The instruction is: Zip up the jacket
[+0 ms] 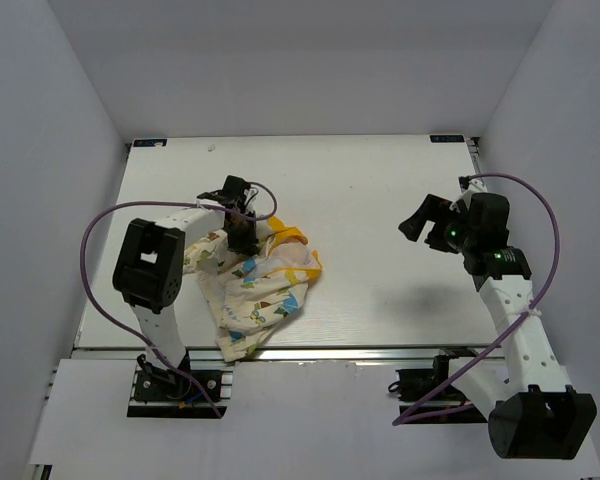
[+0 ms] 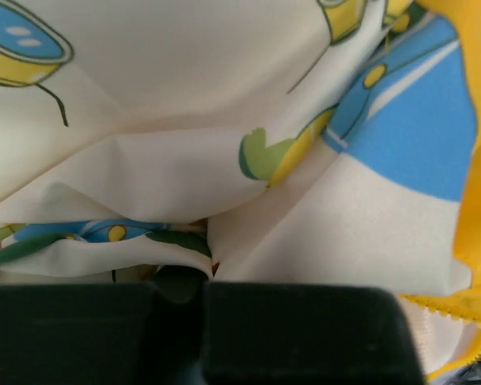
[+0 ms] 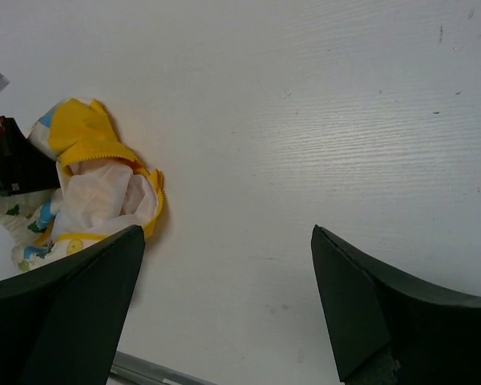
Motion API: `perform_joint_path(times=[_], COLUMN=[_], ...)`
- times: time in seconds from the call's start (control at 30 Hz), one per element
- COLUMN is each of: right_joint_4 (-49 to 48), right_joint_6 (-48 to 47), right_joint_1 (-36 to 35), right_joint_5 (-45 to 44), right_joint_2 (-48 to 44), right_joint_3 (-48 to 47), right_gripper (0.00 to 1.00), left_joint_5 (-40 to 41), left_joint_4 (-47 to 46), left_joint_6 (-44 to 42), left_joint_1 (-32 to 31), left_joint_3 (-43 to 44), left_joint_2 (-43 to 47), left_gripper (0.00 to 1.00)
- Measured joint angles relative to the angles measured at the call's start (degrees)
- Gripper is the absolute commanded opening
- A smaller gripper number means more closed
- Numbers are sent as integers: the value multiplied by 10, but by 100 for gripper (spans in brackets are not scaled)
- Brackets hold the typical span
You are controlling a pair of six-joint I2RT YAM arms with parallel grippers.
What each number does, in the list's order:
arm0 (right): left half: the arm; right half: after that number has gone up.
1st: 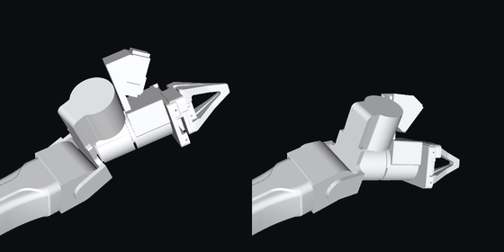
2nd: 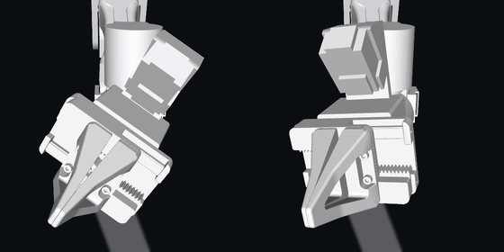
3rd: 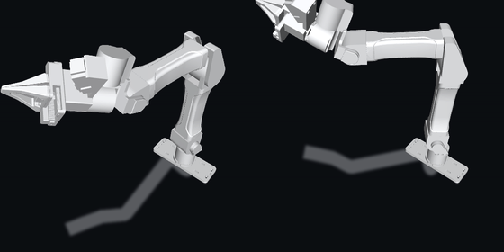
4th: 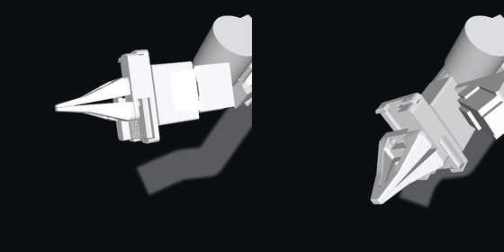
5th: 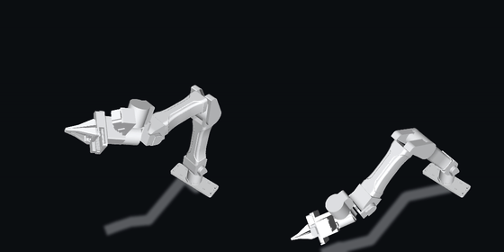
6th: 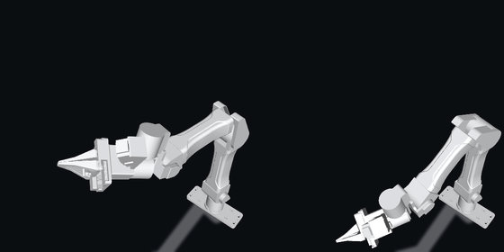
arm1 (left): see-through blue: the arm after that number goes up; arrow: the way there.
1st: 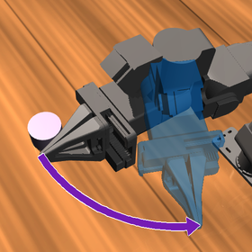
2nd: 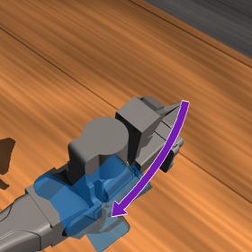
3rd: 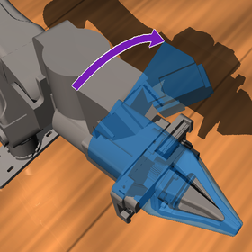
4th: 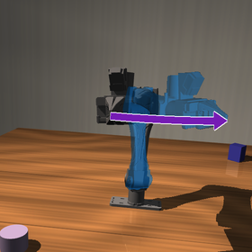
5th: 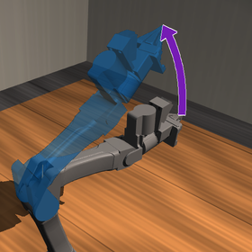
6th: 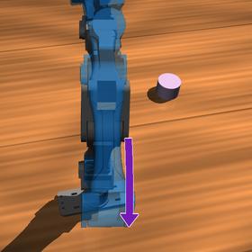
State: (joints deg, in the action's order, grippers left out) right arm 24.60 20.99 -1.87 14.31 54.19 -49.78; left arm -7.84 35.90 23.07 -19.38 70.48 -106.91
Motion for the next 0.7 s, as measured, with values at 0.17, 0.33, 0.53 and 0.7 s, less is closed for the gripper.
perform_joint_path(times=[0.17,0.33,0.53,0.7], right_joint_4=[-4,-12,-31,-43], right_joint_6=[0,0,7,30], right_joint_1=[0,0,-16,-106], right_joint_5=[10,35,43,-1], right_joint_2=[23,25,6,14], right_joint_3=[0,2,33,46], right_gripper=[89,89,89,89], left_joint_5=[-60,-108,-91,75], left_joint_4=[-24,-61,-91,-37], left_joint_6=[-13,-23,-7,52], left_joint_1=[-8,-41,-77,-72], left_joint_3=[32,78,63,4], left_joint_2=[-10,26,169,304], left_gripper=[0,0,0,0])
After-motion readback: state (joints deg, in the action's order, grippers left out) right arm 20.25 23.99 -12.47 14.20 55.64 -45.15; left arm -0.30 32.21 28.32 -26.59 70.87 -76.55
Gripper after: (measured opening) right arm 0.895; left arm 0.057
